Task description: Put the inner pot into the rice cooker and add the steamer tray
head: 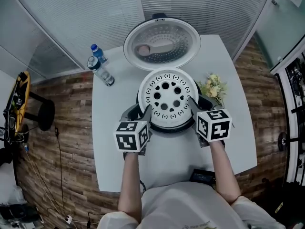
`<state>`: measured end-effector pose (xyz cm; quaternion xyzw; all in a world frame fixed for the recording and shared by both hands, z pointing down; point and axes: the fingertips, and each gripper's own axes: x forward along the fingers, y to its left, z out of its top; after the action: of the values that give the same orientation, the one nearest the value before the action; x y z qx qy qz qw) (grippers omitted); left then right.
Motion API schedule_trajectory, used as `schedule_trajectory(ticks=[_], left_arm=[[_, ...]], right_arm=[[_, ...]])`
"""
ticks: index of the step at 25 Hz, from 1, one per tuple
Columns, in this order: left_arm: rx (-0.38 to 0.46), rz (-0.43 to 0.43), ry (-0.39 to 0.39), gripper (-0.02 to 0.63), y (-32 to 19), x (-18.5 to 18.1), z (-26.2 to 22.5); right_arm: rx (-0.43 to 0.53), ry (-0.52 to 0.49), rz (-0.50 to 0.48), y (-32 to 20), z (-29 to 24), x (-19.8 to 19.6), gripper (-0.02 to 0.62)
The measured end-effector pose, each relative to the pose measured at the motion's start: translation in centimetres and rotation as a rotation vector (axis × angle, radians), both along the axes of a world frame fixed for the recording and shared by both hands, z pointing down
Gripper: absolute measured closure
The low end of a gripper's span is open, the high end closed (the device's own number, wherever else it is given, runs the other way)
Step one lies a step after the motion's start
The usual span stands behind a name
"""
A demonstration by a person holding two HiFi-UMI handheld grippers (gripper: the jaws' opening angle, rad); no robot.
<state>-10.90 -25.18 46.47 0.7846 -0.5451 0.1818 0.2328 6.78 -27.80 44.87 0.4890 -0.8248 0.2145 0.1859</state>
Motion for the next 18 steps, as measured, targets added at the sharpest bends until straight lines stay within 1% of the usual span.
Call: schedule_trajectory(ticks=[3,7,10,12,14,16,18], left_arm=[[-0.004,0.003,-0.03,0.474,0.0,0.0,-0.2],[0.006,0.007,-0.097,0.461,-0.1,-0.1,0.0],[0.009,0.018,-0.186,0.444,-0.3,-0.2,0.4],[-0.002,0.031,-0.244,0.419,-0.5,-0.1,1.0],[-0.01,0.031,-0.244,0.417,-0.7,0.0,1.3],[-0.01,0.032,-0.244,0.416,-0.7,0.0,1.4],[-0.007,0.039,-0.27,0.412,-0.7,-0.2,1.4]], right_arm=[[0.003,0.05,-0.004,0.1,0.0,0.0,0.485],[0.02,0.102,-0.005,0.0,0.2,-0.1,0.474],[0.028,0.13,-0.004,-0.1,0.5,-0.1,0.467],[0.034,0.171,-0.009,-0.3,0.8,-0.1,0.454],[0.041,0.197,-0.008,-0.6,1.1,0.0,0.448],[0.044,0.201,-0.005,-0.6,1.2,-0.1,0.446],[0.049,0.207,-0.006,-0.5,1.2,-0.3,0.442]])
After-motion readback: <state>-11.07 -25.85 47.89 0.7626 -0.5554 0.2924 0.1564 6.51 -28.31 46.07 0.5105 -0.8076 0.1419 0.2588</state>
